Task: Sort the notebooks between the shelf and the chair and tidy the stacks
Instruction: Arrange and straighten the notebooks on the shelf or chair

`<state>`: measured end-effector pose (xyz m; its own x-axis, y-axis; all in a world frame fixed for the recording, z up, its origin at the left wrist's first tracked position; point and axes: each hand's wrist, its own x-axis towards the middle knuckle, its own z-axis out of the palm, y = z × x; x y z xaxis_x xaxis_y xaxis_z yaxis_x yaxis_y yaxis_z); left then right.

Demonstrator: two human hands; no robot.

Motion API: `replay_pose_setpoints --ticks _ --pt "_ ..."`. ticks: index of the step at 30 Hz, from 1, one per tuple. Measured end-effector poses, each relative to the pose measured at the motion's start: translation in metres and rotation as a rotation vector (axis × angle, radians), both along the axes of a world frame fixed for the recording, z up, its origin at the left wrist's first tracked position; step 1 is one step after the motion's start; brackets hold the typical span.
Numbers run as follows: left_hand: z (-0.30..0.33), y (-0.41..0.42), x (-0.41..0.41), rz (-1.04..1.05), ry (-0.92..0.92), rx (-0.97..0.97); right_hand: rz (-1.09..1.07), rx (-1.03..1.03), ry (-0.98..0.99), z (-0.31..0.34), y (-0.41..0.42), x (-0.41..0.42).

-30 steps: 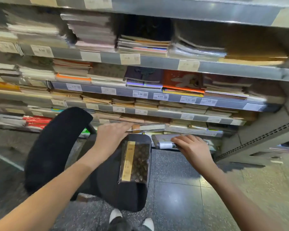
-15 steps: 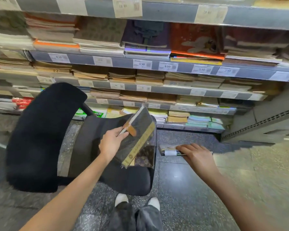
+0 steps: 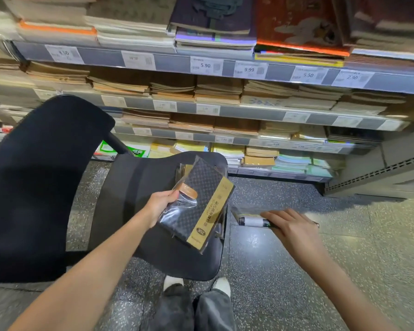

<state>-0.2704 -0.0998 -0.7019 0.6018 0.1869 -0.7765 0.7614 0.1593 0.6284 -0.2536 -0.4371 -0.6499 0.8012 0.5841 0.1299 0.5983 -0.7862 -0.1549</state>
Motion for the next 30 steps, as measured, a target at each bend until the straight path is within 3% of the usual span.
replay_pose_setpoints --ticks 4,8,13,15,18,23,30 --pt "-0.006 0.009 0.039 -0.384 -0.01 0.212 0.0 0.0 -0.032 -0.004 -0.005 -0.003" --pt "-0.018 0.002 0.066 -0.898 0.041 0.685 -0.016 -0.022 -0.054 -0.01 -0.003 -0.005" --pt "-0.03 -0.018 0.061 -0.861 -0.117 0.856 0.0 -0.012 -0.083 -0.005 0.002 -0.005" --pt "-0.028 -0.027 0.056 -0.78 -0.211 0.76 0.023 0.008 -0.084 -0.001 0.007 -0.002" --pt "-0.012 -0.043 0.054 -0.685 -0.262 0.373 0.052 0.04 -0.078 0.002 0.021 0.005" --pt "0.006 -0.058 0.053 -0.353 -0.068 -0.012 0.114 0.113 -0.044 0.0 0.048 0.012" --pt "0.01 -0.024 0.043 0.009 0.026 -0.263 0.161 0.155 0.042 -0.007 0.079 0.02"
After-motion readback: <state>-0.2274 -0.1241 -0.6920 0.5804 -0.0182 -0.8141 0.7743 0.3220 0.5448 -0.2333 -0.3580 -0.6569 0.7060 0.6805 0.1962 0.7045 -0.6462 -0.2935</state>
